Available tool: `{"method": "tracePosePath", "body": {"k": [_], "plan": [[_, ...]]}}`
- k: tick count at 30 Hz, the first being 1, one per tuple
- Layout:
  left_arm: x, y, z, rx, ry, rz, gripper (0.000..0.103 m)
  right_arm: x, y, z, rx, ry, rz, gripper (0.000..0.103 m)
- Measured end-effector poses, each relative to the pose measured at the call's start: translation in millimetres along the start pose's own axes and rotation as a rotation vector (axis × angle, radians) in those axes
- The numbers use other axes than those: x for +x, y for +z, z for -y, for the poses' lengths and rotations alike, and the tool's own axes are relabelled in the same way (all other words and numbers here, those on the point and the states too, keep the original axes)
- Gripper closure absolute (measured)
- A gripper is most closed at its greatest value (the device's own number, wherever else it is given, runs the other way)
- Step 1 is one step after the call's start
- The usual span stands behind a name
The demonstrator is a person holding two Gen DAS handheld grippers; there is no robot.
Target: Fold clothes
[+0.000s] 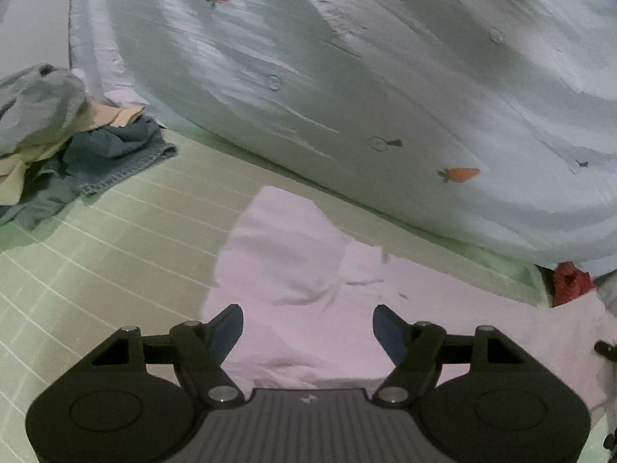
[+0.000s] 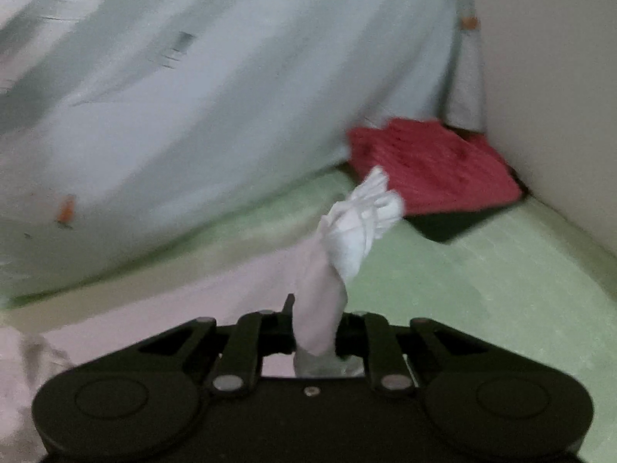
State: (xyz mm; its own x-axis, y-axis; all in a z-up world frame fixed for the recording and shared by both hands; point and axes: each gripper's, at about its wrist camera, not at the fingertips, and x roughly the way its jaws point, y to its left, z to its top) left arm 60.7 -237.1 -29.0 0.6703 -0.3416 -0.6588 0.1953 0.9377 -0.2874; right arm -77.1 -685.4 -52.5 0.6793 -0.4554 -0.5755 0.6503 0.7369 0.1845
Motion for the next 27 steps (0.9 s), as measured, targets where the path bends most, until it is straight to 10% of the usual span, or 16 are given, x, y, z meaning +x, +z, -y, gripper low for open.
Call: {"method": "tracePosePath", "body": {"k": [6, 13, 27], "plan": [[10.0, 13.9, -38.2, 0.001, -0.005, -0.015, 0.028, -3.1, -31.7, -103.9, -0.119, 0.095, -0.031, 0.087], [34.8, 33.6, -69.9, 0.014, -0.028, -0.03, 0.028, 34.0, -106.0, -164.5, -0.122, 0.096, -0.31, 0.078], [83.4, 26.8, -75.1, 0.048, -0.056, -0.176, 0.028, -7.1, -66.7, -150.2, 0.012, 0.073, -0.152, 0.025]]}}
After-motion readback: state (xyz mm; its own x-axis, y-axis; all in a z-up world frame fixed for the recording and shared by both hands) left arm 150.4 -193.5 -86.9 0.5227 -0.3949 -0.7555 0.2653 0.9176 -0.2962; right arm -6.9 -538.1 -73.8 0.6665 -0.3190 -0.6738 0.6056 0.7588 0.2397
